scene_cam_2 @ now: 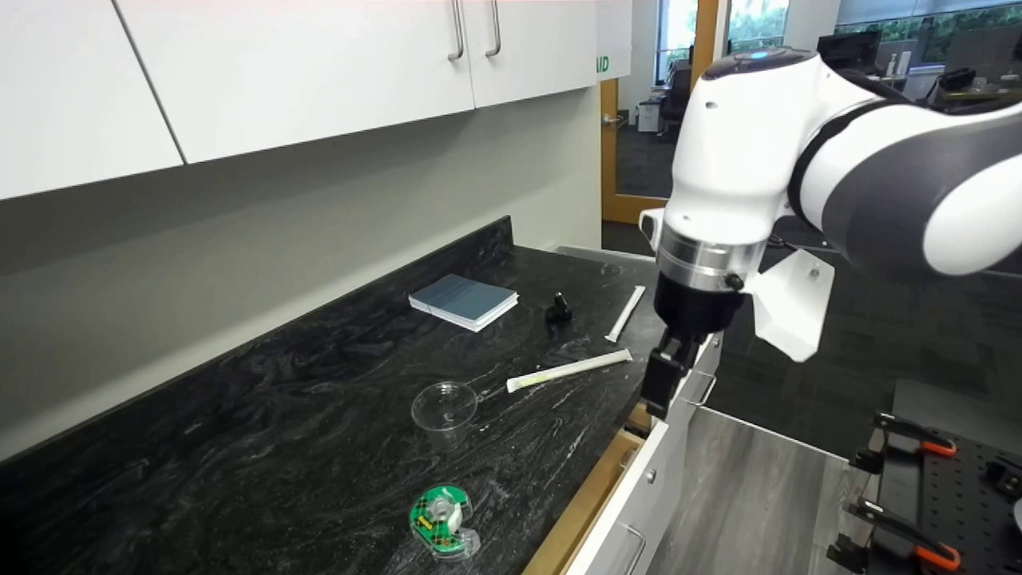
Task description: Open the second drawer from the right, place the tape inside the open drawer then close the drawer
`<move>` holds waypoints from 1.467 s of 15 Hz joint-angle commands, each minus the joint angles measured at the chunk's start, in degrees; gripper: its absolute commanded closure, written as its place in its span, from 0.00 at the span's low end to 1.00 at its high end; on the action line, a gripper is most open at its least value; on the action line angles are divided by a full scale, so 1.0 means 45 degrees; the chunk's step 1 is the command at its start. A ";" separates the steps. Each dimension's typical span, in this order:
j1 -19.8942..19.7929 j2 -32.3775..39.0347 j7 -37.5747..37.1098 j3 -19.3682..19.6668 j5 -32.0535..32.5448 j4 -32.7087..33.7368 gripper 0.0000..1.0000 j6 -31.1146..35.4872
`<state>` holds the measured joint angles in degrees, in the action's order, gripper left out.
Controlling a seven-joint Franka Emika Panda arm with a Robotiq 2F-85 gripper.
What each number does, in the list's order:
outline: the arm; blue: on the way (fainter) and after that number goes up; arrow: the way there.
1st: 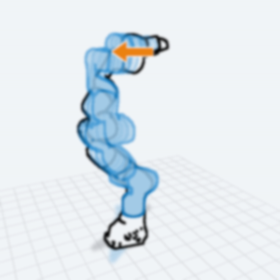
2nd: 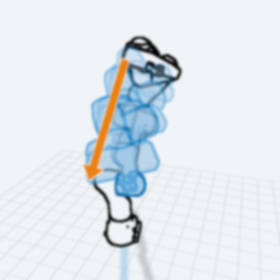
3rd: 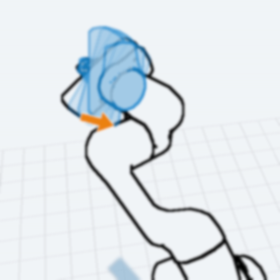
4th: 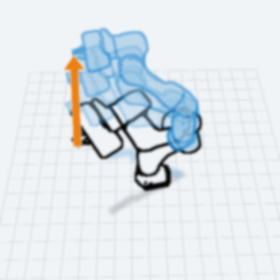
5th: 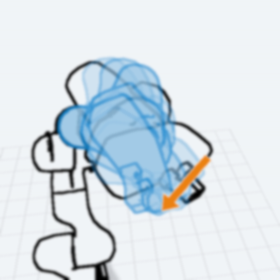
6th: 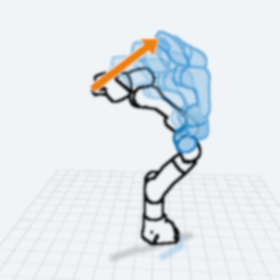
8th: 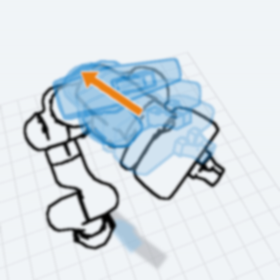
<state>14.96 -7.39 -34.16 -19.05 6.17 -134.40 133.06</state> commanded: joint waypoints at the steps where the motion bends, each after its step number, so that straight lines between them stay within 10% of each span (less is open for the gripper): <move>1: 0.0400 0.0990 -0.0214 -0.0656 0.0556 0.0564 0.00 -0.1252; 12: 0.1128 0.1798 0.0027 -0.0928 0.0543 0.0683 0.00 -0.1071; 22: 0.4876 0.6894 -0.3887 -0.1033 0.4750 0.4153 0.00 -0.3850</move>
<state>32.18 15.43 -48.72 -25.99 23.60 -122.91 120.51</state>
